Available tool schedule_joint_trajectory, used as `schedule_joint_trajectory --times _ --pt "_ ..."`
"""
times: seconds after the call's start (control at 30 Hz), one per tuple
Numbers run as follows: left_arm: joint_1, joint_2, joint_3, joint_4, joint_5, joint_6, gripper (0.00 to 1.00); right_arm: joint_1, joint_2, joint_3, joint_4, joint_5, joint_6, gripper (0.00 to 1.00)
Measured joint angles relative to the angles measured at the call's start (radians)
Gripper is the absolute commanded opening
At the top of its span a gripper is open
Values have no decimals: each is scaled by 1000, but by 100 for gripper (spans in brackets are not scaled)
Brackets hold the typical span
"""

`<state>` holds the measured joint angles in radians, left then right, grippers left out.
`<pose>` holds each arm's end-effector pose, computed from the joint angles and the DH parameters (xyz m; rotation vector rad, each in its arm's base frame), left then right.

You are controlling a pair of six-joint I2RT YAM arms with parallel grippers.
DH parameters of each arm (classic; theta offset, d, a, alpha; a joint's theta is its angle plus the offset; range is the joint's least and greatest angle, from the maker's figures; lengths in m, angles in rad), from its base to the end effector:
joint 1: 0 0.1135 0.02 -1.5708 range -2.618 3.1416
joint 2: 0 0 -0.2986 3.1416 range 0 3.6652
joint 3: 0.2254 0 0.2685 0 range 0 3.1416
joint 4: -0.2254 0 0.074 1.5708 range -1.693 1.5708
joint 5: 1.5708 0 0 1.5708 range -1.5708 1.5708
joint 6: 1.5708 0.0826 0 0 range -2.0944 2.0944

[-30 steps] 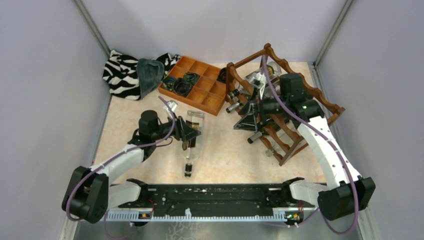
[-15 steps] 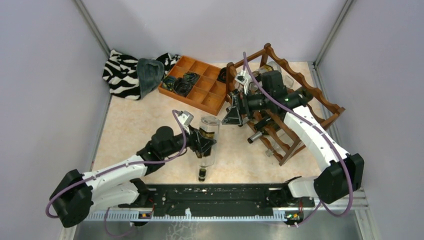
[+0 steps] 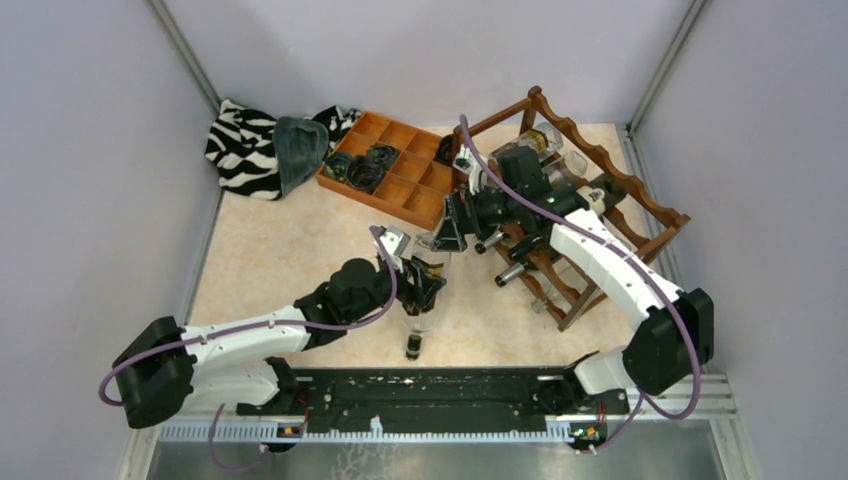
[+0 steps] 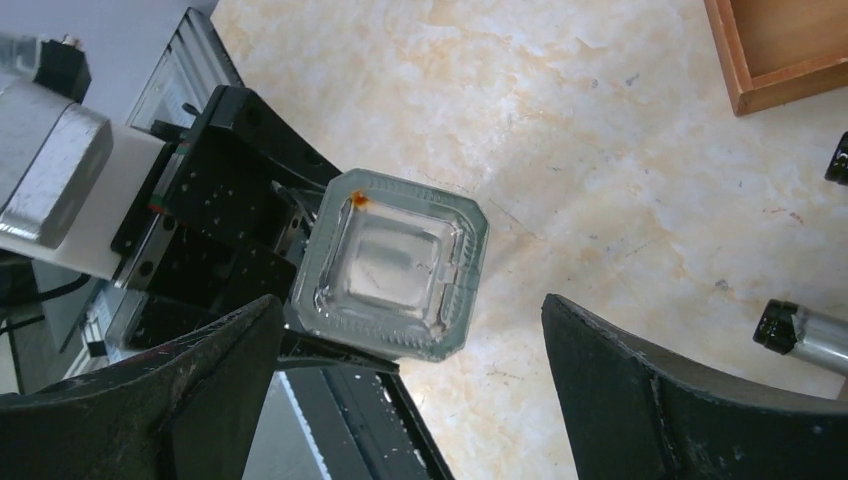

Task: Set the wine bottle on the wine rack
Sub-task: Pick up the wine bottle from the center of the board.

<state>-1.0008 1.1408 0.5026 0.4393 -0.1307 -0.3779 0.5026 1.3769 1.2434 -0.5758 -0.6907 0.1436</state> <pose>0.1679 -0.2420 0.2464 0.4729 1.7927 -0.8704 0.2676 0.2071 0.3415 -0.7842 2.1936 1.1194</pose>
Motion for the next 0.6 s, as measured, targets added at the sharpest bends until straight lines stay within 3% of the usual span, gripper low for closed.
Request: schedule_joint_trajectory --times 0.2,0.37,0.5,0.6 --pt "-25 39 32 2 -53 9 0 31 13 -2 6 15 19 96" --pt "-43 93 90 -25 -114 14 0 59 33 -10 16 36 34 85" --pt "-53 114 120 -35 -150 16 0 64 47 -37 29 44 48 57" --pt "-56 116 128 -51 -166 20 14 60 57 -39 37 59 61 20"
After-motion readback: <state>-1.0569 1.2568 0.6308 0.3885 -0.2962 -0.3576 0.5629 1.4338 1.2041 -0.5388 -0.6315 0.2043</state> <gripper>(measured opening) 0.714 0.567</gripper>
